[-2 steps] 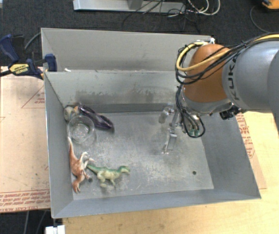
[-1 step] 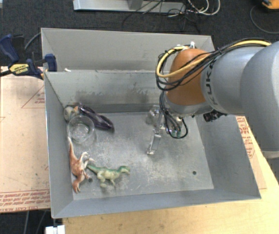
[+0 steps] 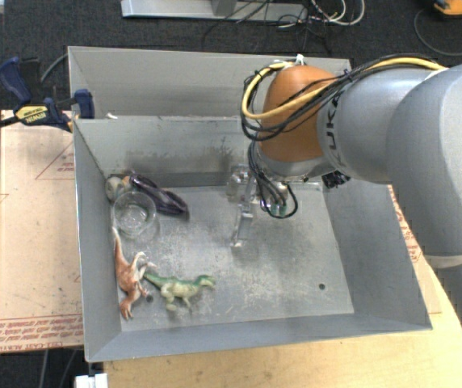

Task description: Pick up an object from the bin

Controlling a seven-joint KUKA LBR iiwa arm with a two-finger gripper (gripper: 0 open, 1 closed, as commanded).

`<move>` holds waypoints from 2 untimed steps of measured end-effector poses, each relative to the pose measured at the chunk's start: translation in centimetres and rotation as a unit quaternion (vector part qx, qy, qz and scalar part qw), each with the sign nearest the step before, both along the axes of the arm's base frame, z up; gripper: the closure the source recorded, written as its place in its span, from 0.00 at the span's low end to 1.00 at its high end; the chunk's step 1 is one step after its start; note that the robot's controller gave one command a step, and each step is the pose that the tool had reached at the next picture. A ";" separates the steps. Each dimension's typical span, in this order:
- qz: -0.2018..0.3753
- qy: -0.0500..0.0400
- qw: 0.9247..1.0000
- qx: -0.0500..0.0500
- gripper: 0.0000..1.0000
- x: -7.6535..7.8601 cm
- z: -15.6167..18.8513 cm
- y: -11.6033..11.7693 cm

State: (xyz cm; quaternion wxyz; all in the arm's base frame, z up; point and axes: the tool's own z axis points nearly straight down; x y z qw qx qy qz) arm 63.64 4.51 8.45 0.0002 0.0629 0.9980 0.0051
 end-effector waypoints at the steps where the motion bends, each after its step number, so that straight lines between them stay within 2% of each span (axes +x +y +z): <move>1: -0.024 0.000 1.000 0.000 0.00 -3.4 -0.8 4.9; 2: 0.046 -0.003 0.999 0.001 0.00 -1.1 -1.1 10.2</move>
Offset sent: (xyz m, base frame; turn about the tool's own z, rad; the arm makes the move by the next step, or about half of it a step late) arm -0.0120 0.0997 -0.0111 -0.0903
